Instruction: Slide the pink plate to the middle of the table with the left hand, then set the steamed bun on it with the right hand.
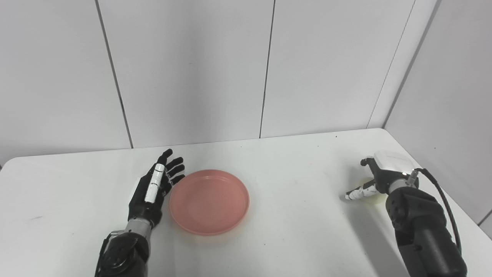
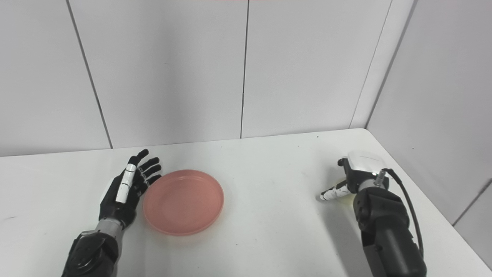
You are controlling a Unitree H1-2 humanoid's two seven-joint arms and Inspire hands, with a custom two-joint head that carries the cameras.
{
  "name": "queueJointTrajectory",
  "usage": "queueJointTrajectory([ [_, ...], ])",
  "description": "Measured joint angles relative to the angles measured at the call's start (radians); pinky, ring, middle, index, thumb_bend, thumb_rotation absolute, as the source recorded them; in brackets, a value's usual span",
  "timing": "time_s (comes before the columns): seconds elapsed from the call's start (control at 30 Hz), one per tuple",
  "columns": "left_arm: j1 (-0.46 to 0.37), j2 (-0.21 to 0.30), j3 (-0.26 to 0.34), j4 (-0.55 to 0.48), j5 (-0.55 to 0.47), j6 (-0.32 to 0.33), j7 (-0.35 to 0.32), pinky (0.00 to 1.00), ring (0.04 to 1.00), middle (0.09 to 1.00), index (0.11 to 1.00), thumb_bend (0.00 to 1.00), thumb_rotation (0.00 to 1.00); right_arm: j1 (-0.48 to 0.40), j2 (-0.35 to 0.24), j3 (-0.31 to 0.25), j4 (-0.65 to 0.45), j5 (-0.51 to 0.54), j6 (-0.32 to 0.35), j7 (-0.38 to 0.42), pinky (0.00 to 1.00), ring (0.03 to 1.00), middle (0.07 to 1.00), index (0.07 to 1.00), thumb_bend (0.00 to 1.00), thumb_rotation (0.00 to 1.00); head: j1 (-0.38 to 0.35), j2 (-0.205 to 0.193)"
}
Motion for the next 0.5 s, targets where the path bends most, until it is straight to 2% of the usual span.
queueJointTrajectory([
  [0.17, 0.000, 0.001, -0.001, 0.000, 0.000, 0.001, -0.007, 0.76, 0.813, 0.805, 0.865, 0.71, 0.78, 0.010, -0.001, 0.001, 0.014, 0.013, 0.000, -0.003, 0.89, 0.894, 0.900, 0.810, 1.00, 0.44, -0.002, 0.002],
  [0.5, 0.000, 0.003, 0.000, -0.005, -0.001, 0.011, -0.015, 0.76, 0.810, 0.805, 0.853, 0.71, 0.78, 0.014, 0.000, 0.011, 0.016, 0.007, 0.000, -0.003, 0.81, 0.873, 0.887, 0.810, 1.00, 0.41, -0.018, 0.000],
])
